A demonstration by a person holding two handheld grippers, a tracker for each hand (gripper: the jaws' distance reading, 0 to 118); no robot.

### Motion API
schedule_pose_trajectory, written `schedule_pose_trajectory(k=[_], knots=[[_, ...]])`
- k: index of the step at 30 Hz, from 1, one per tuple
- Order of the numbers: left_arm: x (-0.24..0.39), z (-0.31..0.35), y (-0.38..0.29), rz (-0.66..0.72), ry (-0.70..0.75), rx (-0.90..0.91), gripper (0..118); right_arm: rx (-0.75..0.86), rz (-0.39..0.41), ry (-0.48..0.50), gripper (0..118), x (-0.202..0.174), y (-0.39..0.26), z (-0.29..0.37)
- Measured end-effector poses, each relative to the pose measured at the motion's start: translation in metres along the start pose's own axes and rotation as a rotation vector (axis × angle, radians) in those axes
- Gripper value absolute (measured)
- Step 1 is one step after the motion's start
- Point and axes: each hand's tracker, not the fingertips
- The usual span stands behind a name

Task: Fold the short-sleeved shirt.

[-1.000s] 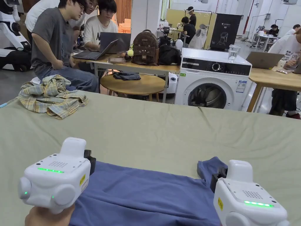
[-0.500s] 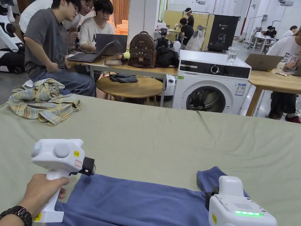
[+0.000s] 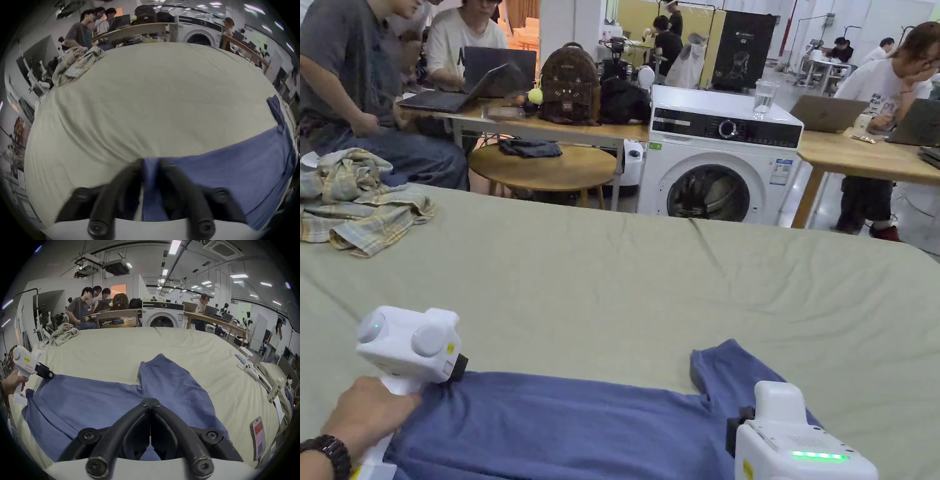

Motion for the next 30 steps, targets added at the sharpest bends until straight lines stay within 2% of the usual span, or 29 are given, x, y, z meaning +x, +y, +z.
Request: schedule_pose_trajectory(k=[1,5,10,12,15,16,17,18,19,21,26,28,30], knots=[[-0.001,0.004,0.0,-0.005,-0.008,0.005,0,-0.008,-0.003,-0.007,0,0.001,0.0,-0.002],[-0.019,0.029,-0.005,0.117,-0.089,0.098,0,-0.029,-0.028,-0.009,0,0.011,0.011,-0.006],[-0.023,0.065,-0.018,0.112,-0.102,0.209,0,-0.058,0.01,-0.04,0,0.032,0.041,-0.02],[-0.025,0.072,-0.025,0.128,-0.108,0.228,0,-0.126,0.013,-0.046,0,0.046,0.056,-0.035],[-0.025,0.078,-0.033,0.132,-0.103,0.253,0,-0.216,-0.009,-0.024,10,0.069,0.075,-0.066],[-0.025,0.078,-0.035,0.131,-0.105,0.255,0,-0.232,-0.021,-0.021,23,0.075,0.079,-0.075],[-0.026,0.079,-0.037,0.131,-0.105,0.259,0,-0.259,-0.015,-0.029,45,0.081,0.082,-0.084],[-0.027,0.078,-0.038,0.14,-0.101,0.26,0,-0.305,-0.028,-0.018,56,0.087,0.086,-0.096],[-0.025,0.078,-0.041,0.145,-0.104,0.256,0,-0.336,-0.022,-0.02,59,0.091,0.088,-0.106],[-0.026,0.076,-0.042,0.157,-0.107,0.253,0,-0.382,-0.021,0.002,59,0.1,0.089,-0.125],[-0.025,0.069,-0.042,0.143,-0.096,0.243,0,-0.424,0.006,-0.015,59,0.109,0.086,-0.159],[-0.023,0.07,-0.045,0.144,-0.094,0.241,0,-0.504,0.001,0.041,59,0.11,0.079,-0.173],[-0.024,0.067,-0.043,0.141,-0.09,0.233,0,-0.556,0.012,0.041,56,0.11,0.071,-0.183]])
